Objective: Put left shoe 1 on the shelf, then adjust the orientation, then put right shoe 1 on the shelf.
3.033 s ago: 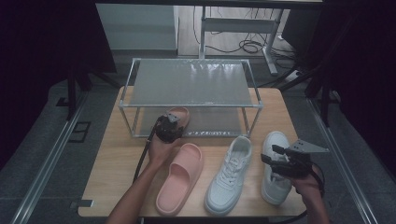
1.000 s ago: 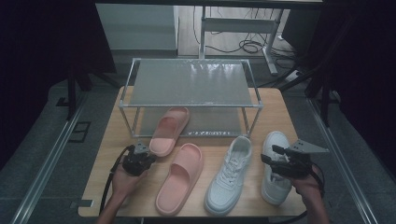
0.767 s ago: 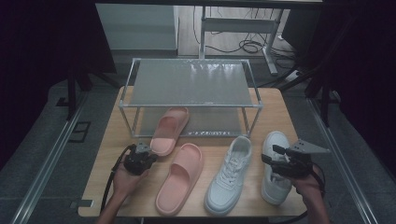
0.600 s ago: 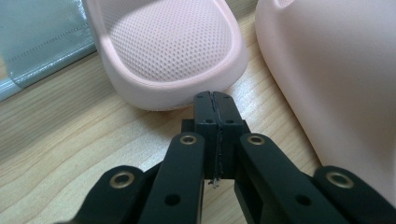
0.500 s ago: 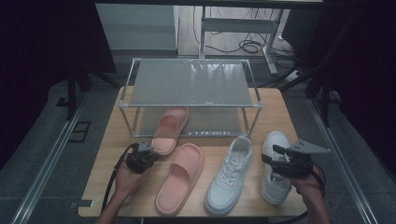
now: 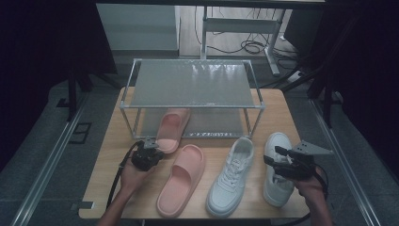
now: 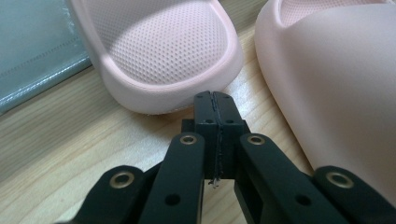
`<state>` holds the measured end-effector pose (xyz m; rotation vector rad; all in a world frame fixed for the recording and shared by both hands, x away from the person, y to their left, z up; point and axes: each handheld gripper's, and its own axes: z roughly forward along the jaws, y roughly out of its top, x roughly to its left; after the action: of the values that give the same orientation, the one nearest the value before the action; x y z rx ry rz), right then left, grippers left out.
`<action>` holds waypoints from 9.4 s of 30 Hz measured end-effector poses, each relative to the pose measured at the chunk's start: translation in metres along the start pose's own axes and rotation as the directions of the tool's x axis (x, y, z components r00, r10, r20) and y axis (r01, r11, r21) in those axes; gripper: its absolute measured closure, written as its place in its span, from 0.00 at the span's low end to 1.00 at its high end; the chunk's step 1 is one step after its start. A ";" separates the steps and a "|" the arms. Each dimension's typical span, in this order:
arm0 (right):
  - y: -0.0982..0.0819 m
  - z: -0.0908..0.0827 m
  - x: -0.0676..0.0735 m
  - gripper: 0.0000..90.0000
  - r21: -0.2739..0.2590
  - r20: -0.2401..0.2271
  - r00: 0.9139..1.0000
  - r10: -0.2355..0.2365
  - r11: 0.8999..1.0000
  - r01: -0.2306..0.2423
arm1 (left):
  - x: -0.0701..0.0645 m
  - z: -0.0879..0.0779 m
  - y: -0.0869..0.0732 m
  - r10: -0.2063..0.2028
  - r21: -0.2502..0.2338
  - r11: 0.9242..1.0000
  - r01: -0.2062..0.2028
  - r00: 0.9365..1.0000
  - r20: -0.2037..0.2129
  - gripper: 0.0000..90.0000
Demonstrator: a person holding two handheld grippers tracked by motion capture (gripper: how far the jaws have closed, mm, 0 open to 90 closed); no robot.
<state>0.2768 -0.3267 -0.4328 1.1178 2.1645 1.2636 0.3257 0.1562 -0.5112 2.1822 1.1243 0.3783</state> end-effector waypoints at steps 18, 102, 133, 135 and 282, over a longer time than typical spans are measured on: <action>0.000 0.000 -0.001 0.42 -0.005 0.005 1.000 0.001 1.000 -0.001 | 0.001 0.021 0.023 0.016 0.009 1.000 -0.016 1.000 -0.008 1.00; -0.001 0.002 -0.001 0.42 0.004 0.007 1.000 0.004 1.000 -0.004 | -0.017 -0.030 -0.017 -0.048 -0.136 0.989 0.055 0.997 0.056 1.00; -0.001 0.002 0.000 0.42 0.003 0.008 1.000 0.001 1.000 -0.001 | -0.050 -0.064 -0.026 0.012 -0.186 0.982 0.025 0.980 0.198 1.00; -0.001 0.001 0.000 0.42 0.000 0.008 1.000 0.003 1.000 -0.003 | -0.052 -0.064 -0.026 0.016 -0.183 0.983 0.023 0.978 0.208 1.00; 0.000 0.001 0.000 0.42 0.001 0.000 1.000 -0.003 1.000 0.003 | -0.098 -0.013 0.030 -0.047 -0.118 0.990 0.082 0.960 0.277 0.92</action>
<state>0.2766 -0.3262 -0.4334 1.1143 2.1661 1.2616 0.2798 0.0697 -0.4782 2.0064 0.9863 0.1109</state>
